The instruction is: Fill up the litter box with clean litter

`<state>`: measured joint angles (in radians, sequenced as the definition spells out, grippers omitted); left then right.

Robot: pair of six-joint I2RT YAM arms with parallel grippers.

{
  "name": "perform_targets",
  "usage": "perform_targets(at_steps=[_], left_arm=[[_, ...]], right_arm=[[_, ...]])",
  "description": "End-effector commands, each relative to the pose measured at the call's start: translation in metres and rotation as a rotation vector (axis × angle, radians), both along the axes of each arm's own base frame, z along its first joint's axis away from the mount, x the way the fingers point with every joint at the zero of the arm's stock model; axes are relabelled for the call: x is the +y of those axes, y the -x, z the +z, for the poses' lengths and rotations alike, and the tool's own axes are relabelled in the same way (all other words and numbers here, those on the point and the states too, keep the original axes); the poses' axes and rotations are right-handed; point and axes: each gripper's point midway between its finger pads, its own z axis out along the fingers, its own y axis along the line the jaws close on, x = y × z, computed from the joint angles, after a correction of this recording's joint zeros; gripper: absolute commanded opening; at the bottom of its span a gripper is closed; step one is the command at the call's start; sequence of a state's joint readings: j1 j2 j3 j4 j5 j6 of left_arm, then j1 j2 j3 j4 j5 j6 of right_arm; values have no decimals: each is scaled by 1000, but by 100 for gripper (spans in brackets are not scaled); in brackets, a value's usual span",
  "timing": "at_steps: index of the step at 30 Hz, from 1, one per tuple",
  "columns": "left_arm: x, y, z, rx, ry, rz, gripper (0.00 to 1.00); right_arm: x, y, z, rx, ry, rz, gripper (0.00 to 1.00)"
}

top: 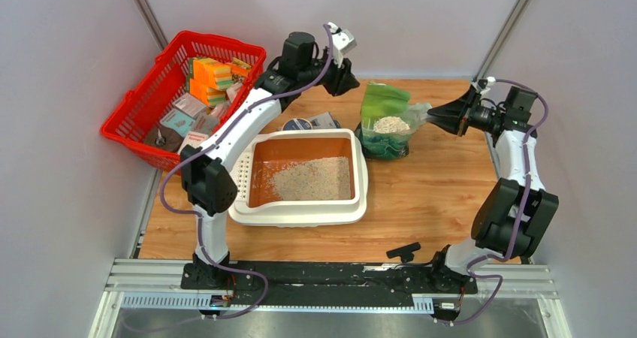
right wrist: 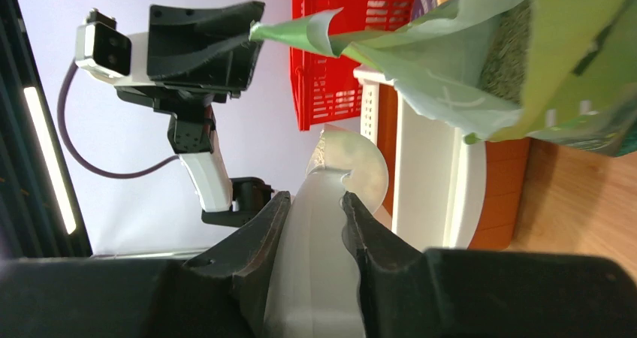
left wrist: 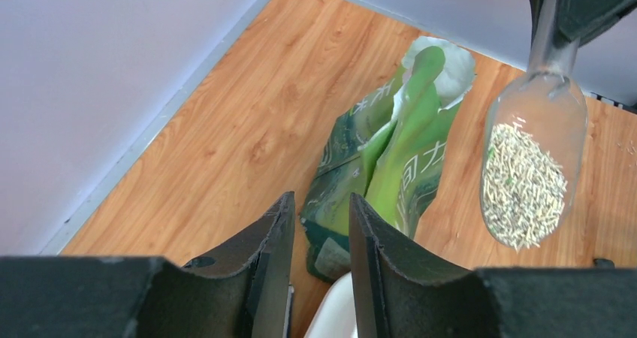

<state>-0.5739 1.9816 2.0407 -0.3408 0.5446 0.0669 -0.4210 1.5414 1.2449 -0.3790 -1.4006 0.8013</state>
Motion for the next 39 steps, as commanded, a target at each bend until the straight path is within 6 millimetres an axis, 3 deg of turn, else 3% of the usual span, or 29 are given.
perform_targets(at_steps=[1, 9, 15, 17, 26, 39], left_arm=[[41, 7, 51, -116, 19, 56, 41], [93, 14, 49, -125, -19, 128, 41], [121, 23, 38, -116, -35, 166, 41], [125, 26, 29, -97, -45, 170, 41], [132, 43, 29, -102, -54, 165, 40], [155, 62, 22, -152, -164, 150, 40]], right_arm=[[29, 17, 19, -32, -14, 85, 0], [72, 28, 13, 3, -27, 150, 0], [89, 26, 20, -52, 32, 167, 0], [92, 25, 18, -56, 50, 167, 0], [100, 20, 17, -108, 166, 140, 0], [119, 30, 38, -190, 219, 178, 0]])
